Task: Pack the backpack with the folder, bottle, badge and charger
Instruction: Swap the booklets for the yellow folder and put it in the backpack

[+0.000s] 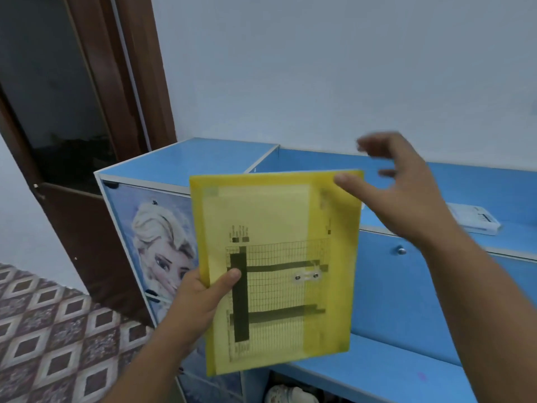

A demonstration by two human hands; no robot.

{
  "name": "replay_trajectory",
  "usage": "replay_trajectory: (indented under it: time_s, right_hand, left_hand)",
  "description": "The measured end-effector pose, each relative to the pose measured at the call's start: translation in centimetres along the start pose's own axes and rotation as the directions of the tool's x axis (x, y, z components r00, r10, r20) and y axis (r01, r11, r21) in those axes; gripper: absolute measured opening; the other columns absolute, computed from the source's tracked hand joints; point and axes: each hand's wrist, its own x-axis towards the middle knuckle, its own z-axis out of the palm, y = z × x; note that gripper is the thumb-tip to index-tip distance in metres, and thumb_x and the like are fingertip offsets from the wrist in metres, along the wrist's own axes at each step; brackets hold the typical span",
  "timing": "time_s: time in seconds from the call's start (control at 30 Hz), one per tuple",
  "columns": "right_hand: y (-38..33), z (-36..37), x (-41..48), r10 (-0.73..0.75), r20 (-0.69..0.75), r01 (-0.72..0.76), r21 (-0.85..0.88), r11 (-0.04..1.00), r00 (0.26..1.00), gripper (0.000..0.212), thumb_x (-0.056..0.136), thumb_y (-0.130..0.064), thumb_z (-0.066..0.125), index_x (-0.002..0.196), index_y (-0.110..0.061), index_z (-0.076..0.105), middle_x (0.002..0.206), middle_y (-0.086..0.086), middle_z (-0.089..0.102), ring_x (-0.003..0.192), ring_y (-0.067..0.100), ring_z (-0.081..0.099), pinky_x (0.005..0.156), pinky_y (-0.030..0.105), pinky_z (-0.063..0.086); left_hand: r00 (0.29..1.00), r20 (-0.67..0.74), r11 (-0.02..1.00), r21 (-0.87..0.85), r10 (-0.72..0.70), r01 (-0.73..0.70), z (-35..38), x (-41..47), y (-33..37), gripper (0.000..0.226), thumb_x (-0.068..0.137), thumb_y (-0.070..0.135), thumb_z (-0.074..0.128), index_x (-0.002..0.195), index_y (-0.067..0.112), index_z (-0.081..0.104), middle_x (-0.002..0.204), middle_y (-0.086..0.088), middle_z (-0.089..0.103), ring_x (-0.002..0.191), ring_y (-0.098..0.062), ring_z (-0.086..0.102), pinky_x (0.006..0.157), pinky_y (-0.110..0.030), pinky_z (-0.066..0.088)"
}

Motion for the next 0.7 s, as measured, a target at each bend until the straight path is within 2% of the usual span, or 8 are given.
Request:
replay_trajectory:
  time_s: [0.03,0.1,0.17,0.2,0.3,0.43,0.53,0.7]
  right_hand:
    - [1.9,0.0,-1.4,0.131,-0.001,-0.129,0.143,0.981,0.991,0.061,0.072,-0.063,0.076,0.123,-0.035,0.055,0.124,-0.016,0.061,0.119,0.001,0.056,0.101,0.032,0.047]
    - [5.7,1.1,-4.4,0.324,0.222,-0.387,0.371,0.844,0.92,0.074,0.068,-0.077,0.069,0.126,-0.034,0.054,0.128,-0.011,0.063,0.12,0.01,0.061,0.106,0.049,0.047]
    - [8.0,2.7,-7.1,0.346,0.415,-0.524,0.472,0.709,0.842,0.069,0.076,-0.069,0.068,0.131,-0.028,0.055,0.129,-0.005,0.068,0.117,0.019,0.066,0.103,0.053,0.049]
    - [8.3,3.2,-8.0,0.355,0.428,-0.546,0.513,0.662,0.831,0.06,0.082,-0.059,0.069,0.131,-0.026,0.056,0.127,-0.001,0.07,0.114,0.021,0.069,0.1,0.051,0.051]
    - [8.7,3.3,-8.5,0.407,0.312,-0.51,0.599,0.617,0.859,0.042,0.087,-0.041,0.064,0.124,-0.022,0.063,0.116,0.002,0.075,0.104,0.023,0.073,0.092,0.047,0.055]
    - [10.4,1.4,-8.0,0.459,0.222,-0.492,0.598,0.633,0.86,0.028,0.093,-0.032,0.059,0.118,-0.023,0.065,0.109,-0.001,0.077,0.098,0.021,0.075,0.087,0.043,0.057]
    - [12.0,-1.2,-7.9,0.485,0.141,-0.467,0.592,0.657,0.863,0.024,0.098,-0.028,0.057,0.12,-0.021,0.065,0.108,-0.001,0.078,0.097,0.02,0.075,0.082,0.039,0.058]
    - [13.9,-6.6,-8.5,0.527,-0.024,-0.416,0.584,0.697,0.849,0.02,0.099,-0.027,0.056,0.116,-0.024,0.066,0.103,-0.007,0.078,0.091,0.012,0.075,0.068,0.024,0.058]
  left_hand:
    - [1.0,0.0,1.0,-0.007,0.011,-0.01,0.0,0.1,0.0,0.063,0.063,0.059,0.087,0.11,0.017,0.077,0.112,-0.008,0.078,0.105,-0.027,0.074,0.091,-0.048,0.058]
    - [1.0,0.006,0.999,-0.031,0.017,-0.017,0.3,0.3,0.2,0.073,0.049,0.066,0.09,0.104,0.019,0.08,0.11,-0.01,0.078,0.103,-0.029,0.075,0.087,-0.043,0.061]
    - [1.0,0.028,0.998,-0.064,0.003,-0.001,1.3,0.6,0.3,0.07,0.043,0.066,0.091,0.099,0.025,0.081,0.107,-0.01,0.079,0.099,-0.028,0.076,0.081,-0.039,0.063]
    - [1.0,0.03,0.998,-0.068,-0.003,0.005,1.9,0.8,0.4,0.067,0.043,0.064,0.092,0.097,0.026,0.082,0.105,-0.009,0.079,0.096,-0.027,0.076,0.078,-0.036,0.063]
    - [0.999,-0.004,0.996,-0.083,-0.039,0.039,3.9,1.4,0.4,0.048,0.062,0.048,0.088,0.096,0.015,0.08,0.102,-0.013,0.079,0.096,-0.031,0.076,0.074,-0.036,0.064]
    - [0.998,-0.009,0.995,-0.086,-0.059,0.058,7.1,2.2,0.2,0.066,0.05,0.057,0.093,0.099,0.015,0.079,0.104,-0.013,0.079,0.096,-0.03,0.076,0.078,-0.039,0.064]
    - [0.996,0.034,0.99,-0.106,-0.086,0.089,10.8,3.1,0.3,0.034,0.075,0.031,0.076,0.104,0.012,0.074,0.102,-0.013,0.079,0.095,-0.03,0.076,0.08,-0.042,0.062]
    - [0.981,0.154,0.991,-0.054,-0.114,0.124,17.6,5.1,0.9,0.021,0.092,0.02,0.066,0.11,0.01,0.073,0.103,-0.012,0.079,0.097,-0.029,0.076,0.087,-0.045,0.059]
